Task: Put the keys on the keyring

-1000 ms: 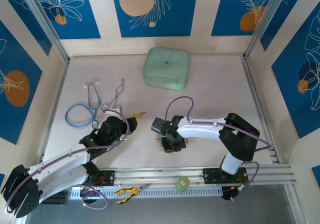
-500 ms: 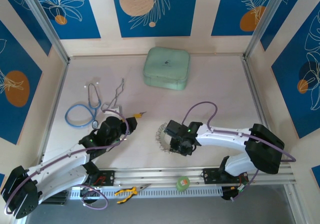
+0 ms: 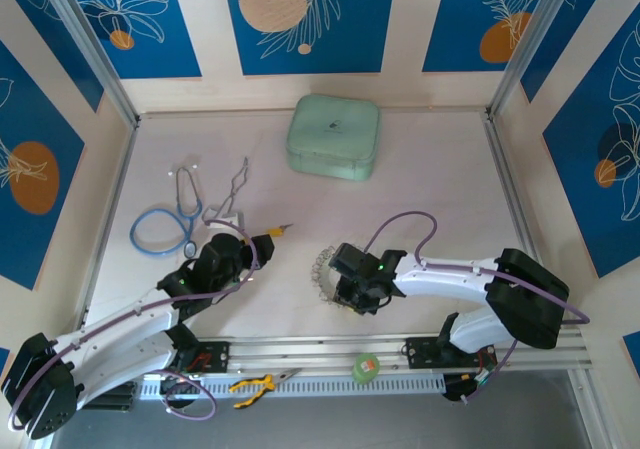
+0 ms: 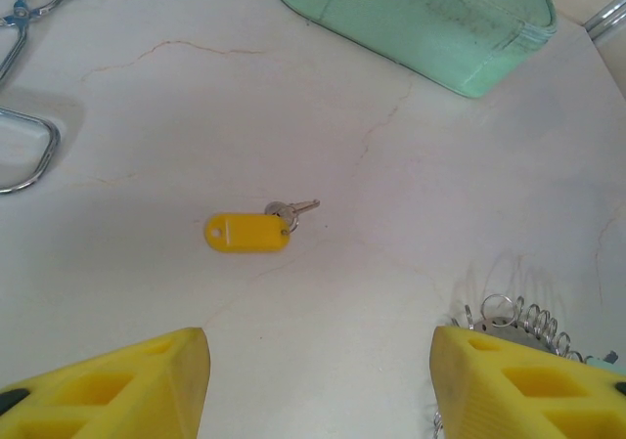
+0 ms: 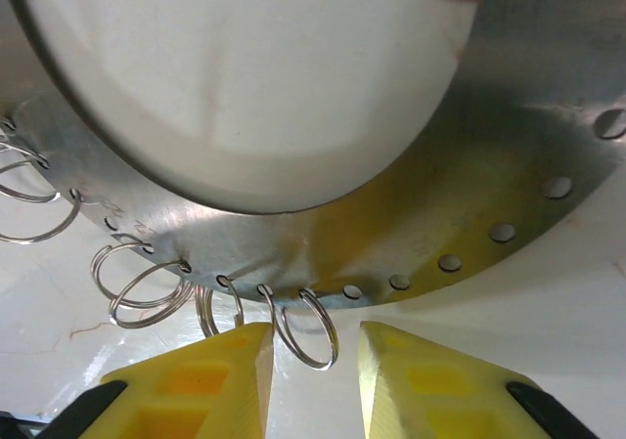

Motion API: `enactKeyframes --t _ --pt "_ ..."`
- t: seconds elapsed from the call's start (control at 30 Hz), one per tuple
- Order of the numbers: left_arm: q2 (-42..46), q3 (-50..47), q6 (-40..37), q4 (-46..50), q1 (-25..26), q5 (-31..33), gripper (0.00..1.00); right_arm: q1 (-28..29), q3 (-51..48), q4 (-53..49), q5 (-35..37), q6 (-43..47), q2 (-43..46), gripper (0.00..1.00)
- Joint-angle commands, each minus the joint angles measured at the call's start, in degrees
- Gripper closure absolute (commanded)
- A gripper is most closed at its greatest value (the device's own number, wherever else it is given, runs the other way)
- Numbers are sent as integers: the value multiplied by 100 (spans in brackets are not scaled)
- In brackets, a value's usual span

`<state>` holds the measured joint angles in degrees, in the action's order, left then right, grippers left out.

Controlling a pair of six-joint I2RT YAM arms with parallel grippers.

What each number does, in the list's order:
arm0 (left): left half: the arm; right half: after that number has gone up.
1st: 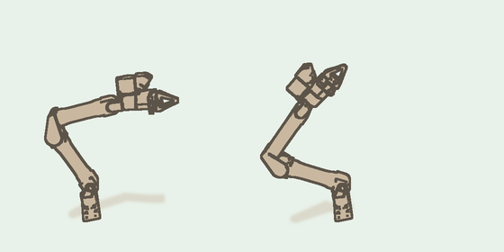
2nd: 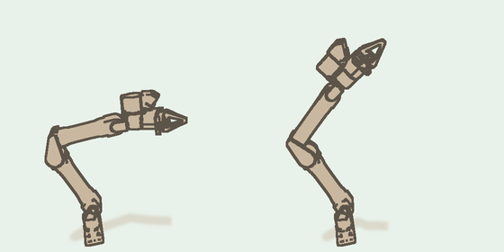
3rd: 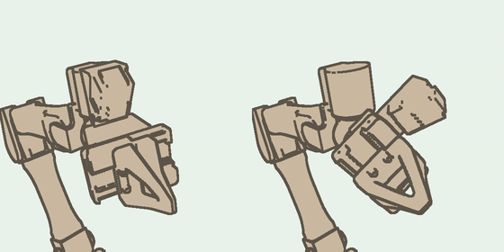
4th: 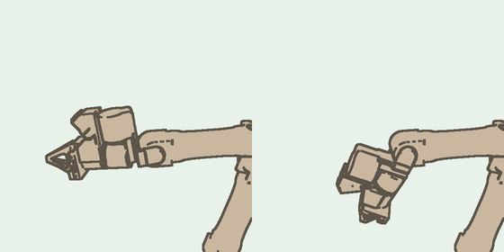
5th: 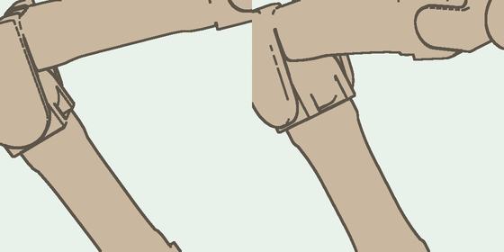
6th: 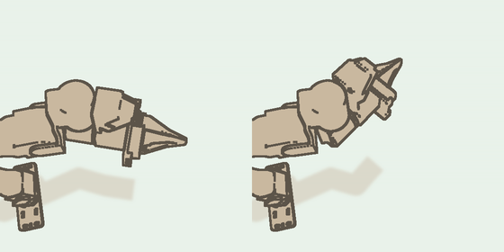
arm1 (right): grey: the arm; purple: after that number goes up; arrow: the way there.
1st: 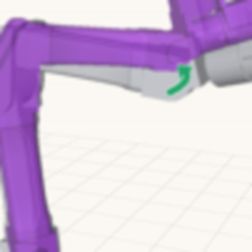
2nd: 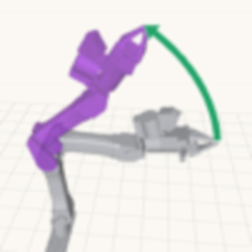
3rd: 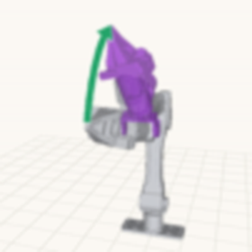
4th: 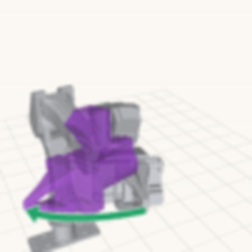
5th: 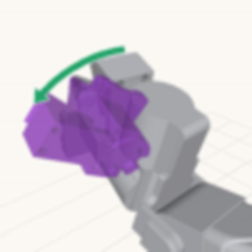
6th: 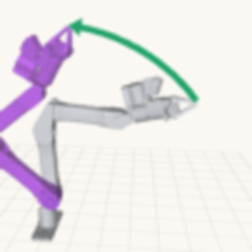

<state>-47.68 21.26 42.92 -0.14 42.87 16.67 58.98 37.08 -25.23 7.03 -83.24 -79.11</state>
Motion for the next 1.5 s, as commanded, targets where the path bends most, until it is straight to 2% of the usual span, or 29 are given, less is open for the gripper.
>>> enactKeyframes --t 0.0,0.63,0.77,0.83,0.93,1.13,1.3,1.47 --pt "55 -74 -99 5 -8 97 39 -30 -82 60 -120 -178 -23 73" --pt "81 -47 -117 49 -10 111 39 -36 -236 326 73 -318 -117 91" --pt "85 -13 -176 82 -9 124 39 -2 -202 112 214 -198 91 100" --pt "101 56 -266 155 -8 143 39 -7 -146 -148 326 28 289 100" --pt "109 206 -523 254 -7 163 39 -39 69 -835 660 822 744 100" --pt "-119 656 -1823 -37 -7 -297 39 -290 657 -1562 683 3573 1663 100" --pt "-767 1294 -3135 -131 -14 -1577 39 -582 1038 -1677 178 5539 1982 100" --pt "-1291 1639 -4405 -217 -9 -2990 44 -953 1121 -1486 -331 7013 2080 100"
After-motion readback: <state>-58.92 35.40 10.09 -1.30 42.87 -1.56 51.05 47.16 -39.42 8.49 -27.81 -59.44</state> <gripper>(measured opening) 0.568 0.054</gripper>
